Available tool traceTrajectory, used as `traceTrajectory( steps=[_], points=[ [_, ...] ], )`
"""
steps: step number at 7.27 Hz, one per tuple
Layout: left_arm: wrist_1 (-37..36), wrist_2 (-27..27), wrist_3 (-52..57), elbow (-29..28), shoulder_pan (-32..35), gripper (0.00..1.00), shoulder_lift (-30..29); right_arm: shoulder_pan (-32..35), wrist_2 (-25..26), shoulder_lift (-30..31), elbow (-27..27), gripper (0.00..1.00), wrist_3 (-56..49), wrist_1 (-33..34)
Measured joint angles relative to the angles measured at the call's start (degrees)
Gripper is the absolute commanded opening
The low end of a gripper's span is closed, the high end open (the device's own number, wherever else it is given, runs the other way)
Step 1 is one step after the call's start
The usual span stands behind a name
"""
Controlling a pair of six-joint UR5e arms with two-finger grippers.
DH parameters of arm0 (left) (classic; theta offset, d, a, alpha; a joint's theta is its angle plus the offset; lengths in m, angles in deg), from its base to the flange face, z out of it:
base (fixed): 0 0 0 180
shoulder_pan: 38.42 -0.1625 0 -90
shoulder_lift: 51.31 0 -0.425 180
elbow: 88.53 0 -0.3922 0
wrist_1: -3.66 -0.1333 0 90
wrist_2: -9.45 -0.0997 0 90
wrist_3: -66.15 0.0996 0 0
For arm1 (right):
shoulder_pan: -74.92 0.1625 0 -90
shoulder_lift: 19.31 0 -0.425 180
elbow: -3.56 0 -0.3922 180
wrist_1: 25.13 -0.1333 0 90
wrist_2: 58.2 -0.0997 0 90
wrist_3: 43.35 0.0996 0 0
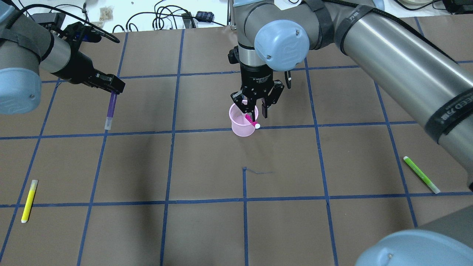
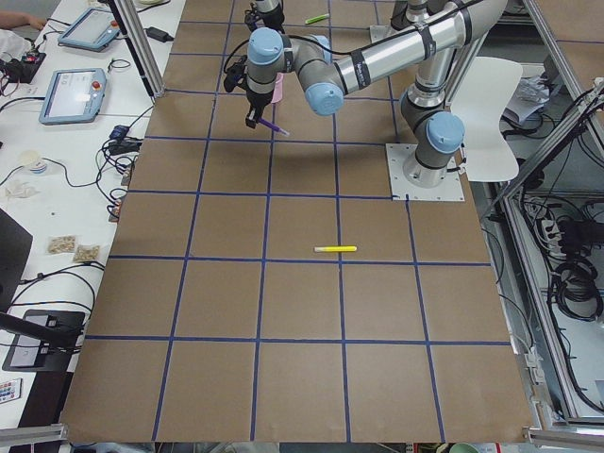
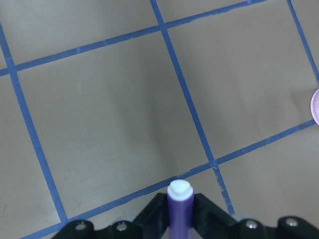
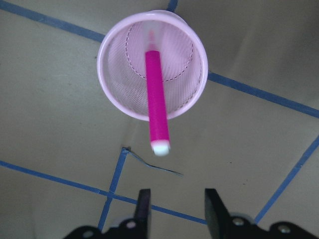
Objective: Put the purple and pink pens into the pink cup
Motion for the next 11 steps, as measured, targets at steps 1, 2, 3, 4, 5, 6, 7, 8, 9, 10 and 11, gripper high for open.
traceTrajectory(
  steps=[1, 2, 3, 4, 5, 6, 7, 8, 9, 10, 11],
  points=[
    [0.0, 0.06, 0.02, -0.04, -0.03, 0.0, 0.04, -0.45, 0.33, 0.04, -2.1, 1.0, -0.28, -2.3],
    [-0.02, 0.15, 0.01, -0.09, -0.02, 0.0, 0.1, -1.59, 0.6, 0.09, -5.8, 1.0, -0.64, -6.43],
    [-0.08, 0.86, -0.26, -0.12, 0.13, 0.0, 0.23, -3.75, 0.7, 0.36, -9.98, 1.0, -1.2, -10.77],
    [-0.46, 3.18, -1.42, -0.14, 0.99, 0.0, 0.44, -6.9, 0.7, 1.45, -13.48, 1.0, -3.0, -13.7],
    [-2.38, 5.69, -4.03, -0.19, 3.23, 0.0, 0.44, -10.12, 0.78, 3.62, -14.65, 0.98, -6.28, -15.14],
    [-7.01, 6.96, -8.45, -0.22, 6.97, 0.0, 0.05, -13.32, 0.82, 6.79, -12.95, 0.96, -9.42, -15.7],
    [-12.9, 7.33, -14.32, -0.23, 11.48, 0.0, -0.63, -15.95, 0.64, 10.78, -8.24, 0.98, -10.95, -14.05],
    [-18.73, 7.34, -21.31, -0.14, 16.09, 0.0, -1.45, -17.69, 0.42, 15.44, -0.88, 1.0, -11.54, -8.56],
    [-24.44, 7.33, -27.74, 0.24, 19.76, 0.0, -2.21, -18.57, 0.42, 19.32, 6.14, 1.0, -11.65, -1.3],
    [-30.61, 7.21, -33.01, 1.27, 22.75, 0.0, -2.9, -18.99, 0.55, 21.71, 10.34, 1.0, -11.46, 4.34],
    [-38.17, 4.97, -37.7, 3.43, 25.5, 0.0, -3.63, -19.1, 0.58, 22.83, 11.61, 1.0, -11.17, 6.73]
  ],
)
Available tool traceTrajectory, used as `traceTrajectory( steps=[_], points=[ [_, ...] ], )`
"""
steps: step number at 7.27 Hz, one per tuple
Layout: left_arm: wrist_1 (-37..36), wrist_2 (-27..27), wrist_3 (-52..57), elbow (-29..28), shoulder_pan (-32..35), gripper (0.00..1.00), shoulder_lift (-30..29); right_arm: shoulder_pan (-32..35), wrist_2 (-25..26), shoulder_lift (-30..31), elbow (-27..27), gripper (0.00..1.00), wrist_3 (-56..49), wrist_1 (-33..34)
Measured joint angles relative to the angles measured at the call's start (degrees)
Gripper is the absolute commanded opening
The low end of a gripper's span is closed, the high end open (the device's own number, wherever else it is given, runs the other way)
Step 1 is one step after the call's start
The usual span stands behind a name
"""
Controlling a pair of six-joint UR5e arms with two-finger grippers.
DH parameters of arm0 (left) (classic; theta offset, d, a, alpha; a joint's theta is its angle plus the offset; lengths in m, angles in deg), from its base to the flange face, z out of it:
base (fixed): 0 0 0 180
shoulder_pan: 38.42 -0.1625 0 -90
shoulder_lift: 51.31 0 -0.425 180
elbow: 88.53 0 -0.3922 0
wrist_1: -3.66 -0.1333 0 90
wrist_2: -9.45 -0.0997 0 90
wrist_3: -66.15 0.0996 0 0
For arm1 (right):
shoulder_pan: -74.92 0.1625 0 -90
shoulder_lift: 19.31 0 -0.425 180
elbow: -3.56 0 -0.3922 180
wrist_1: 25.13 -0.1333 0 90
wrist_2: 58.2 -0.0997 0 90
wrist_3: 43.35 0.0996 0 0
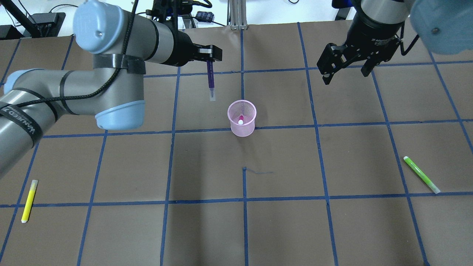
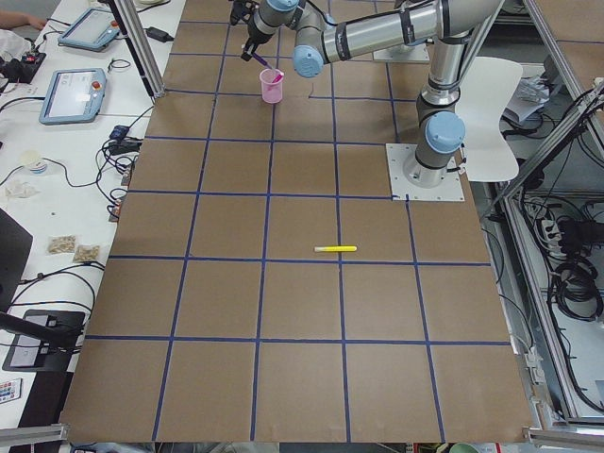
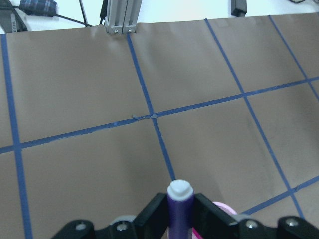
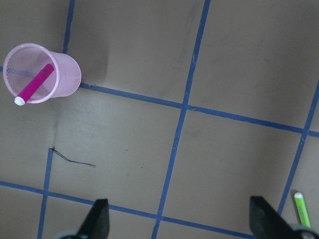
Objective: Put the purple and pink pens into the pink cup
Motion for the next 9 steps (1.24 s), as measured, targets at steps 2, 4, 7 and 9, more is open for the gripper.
traceTrajectory(
  steps=[2, 4, 7, 9],
  points=[
    [-12.94, -8.82, -6.28, 3.99, 4.86, 0.0, -1.78, 0.22, 0.28, 0.57, -0.39, 1.0, 0.22, 1.04],
    [-22.11, -14.04, -7.66, 5.21, 7.15, 0.0, -4.62, 0.29, 0.4, 0.59, -0.22, 1.0, 0.26, 0.89],
    [-27.75, -17.35, -7.24, 5.61, 9.93, 0.0, -8.0, 0.37, 0.33, 0.59, -0.03, 1.0, 0.26, 0.76],
    [-28.2, -18.21, -6.9, 6.02, 10.27, 0.0, -9.49, 0.46, 0.25, 0.54, 0.02, 1.0, 0.26, 0.8]
  ],
)
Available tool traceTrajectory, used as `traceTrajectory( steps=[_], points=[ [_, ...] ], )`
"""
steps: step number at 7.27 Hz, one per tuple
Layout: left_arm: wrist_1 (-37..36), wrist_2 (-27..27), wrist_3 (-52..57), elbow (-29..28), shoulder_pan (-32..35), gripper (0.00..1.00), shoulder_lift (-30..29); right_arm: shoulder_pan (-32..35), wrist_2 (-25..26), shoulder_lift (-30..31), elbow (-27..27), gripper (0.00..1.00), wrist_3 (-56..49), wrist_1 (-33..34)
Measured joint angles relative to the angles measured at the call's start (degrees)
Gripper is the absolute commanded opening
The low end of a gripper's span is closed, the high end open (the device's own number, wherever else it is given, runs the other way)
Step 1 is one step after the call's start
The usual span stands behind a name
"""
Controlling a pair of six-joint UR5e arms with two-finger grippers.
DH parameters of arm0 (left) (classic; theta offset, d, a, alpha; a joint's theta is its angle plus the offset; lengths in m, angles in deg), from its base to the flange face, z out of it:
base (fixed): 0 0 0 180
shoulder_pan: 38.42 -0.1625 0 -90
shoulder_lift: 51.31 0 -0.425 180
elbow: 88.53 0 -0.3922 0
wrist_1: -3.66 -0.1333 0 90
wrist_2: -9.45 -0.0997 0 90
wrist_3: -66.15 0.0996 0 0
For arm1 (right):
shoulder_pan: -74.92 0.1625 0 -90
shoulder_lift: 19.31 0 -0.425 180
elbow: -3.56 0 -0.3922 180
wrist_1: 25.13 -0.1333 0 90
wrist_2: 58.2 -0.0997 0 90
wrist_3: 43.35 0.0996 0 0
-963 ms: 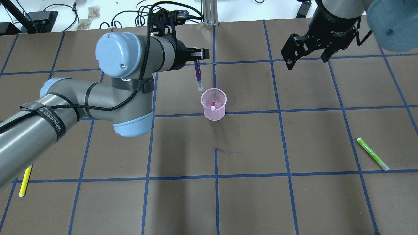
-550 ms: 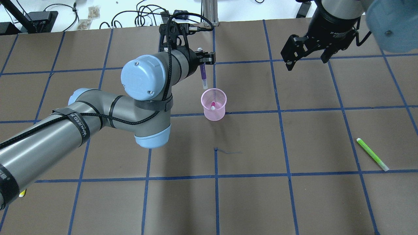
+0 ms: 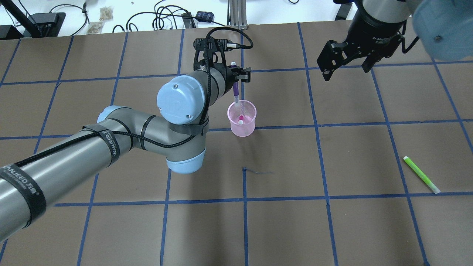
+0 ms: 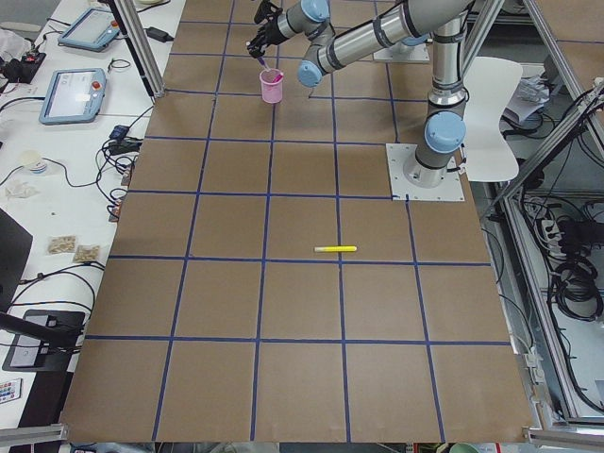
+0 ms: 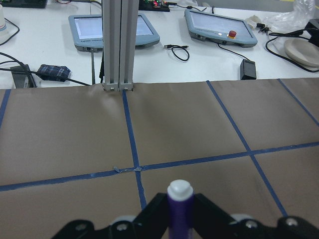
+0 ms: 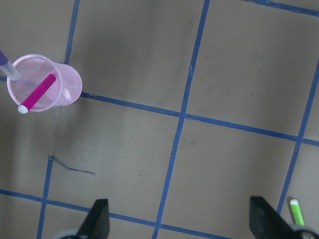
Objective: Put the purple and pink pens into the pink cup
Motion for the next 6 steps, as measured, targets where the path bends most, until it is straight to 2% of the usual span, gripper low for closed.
traceTrajectory(
  steps=[6],
  points=[
    [-0.2, 1.39, -1.21, -0.55, 0.43, 0.0, -3.53, 0.1, -0.01, 0.05, 0.05, 1.0, -0.1, -0.06]
  ],
)
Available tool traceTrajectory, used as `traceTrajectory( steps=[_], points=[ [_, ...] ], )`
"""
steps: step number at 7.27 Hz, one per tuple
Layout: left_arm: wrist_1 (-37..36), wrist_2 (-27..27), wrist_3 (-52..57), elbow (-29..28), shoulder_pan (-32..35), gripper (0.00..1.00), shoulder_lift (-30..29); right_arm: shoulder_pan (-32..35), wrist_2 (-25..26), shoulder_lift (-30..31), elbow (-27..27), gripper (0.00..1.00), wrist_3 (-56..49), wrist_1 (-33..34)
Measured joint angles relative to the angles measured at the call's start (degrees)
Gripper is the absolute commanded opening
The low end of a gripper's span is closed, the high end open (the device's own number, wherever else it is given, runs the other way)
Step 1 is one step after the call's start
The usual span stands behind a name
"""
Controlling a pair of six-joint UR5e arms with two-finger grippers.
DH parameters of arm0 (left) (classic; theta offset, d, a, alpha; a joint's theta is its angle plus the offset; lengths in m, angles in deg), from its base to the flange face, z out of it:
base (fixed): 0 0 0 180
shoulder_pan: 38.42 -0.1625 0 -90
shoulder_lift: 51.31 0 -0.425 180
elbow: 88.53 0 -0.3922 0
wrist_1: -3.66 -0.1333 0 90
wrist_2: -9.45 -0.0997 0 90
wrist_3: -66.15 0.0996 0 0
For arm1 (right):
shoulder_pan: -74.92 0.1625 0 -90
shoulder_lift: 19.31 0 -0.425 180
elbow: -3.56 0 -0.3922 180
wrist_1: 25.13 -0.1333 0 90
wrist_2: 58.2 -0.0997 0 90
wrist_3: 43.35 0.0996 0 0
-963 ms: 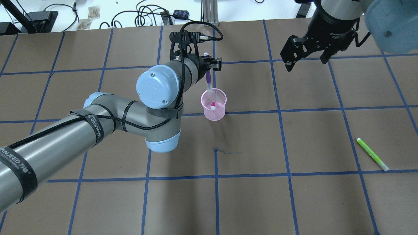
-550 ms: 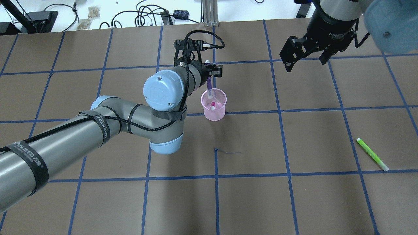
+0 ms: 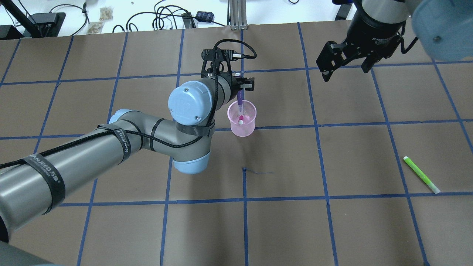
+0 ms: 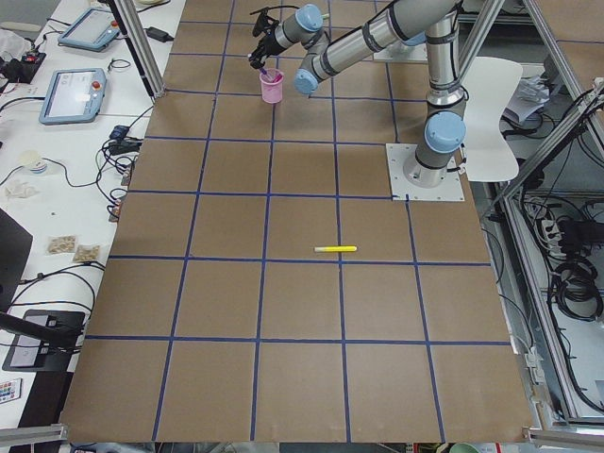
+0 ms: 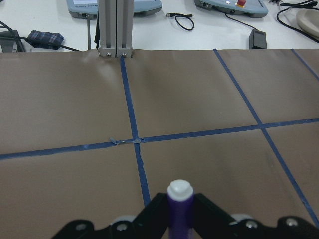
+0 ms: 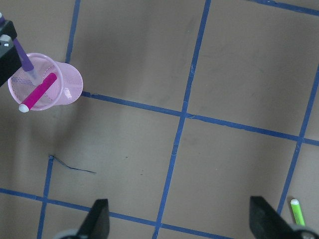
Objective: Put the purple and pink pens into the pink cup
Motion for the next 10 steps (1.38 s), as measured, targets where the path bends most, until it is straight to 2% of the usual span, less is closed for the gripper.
traceTrajectory(
  steps=[4, 6, 7, 9, 10],
  points=[
    [-0.04, 2.55, -0.06, -0.34, 0.1, 0.0, -0.35, -0.02, 0.0, 0.01, 0.01, 1.0, -0.16, 0.0],
    [-0.04, 2.39, 0.06, -0.1, 0.06, 0.62, -1.12, -0.04, 0.0, -0.01, 0.01, 1.0, -0.16, 0.02],
    [-0.07, 2.16, 0.11, 0.08, 0.06, 0.83, -1.18, -0.03, -0.02, -0.02, -0.02, 1.0, -0.17, 0.06],
    [-0.07, 1.99, 0.08, 0.78, -0.03, 0.98, -1.13, -0.03, -0.08, -0.05, -0.04, 1.0, -0.16, 0.09],
    [0.06, 2.05, 0.02, 0.79, -0.17, 1.0, -1.05, -0.03, -0.08, -0.11, -0.06, 1.0, -0.14, 0.09]
  ],
)
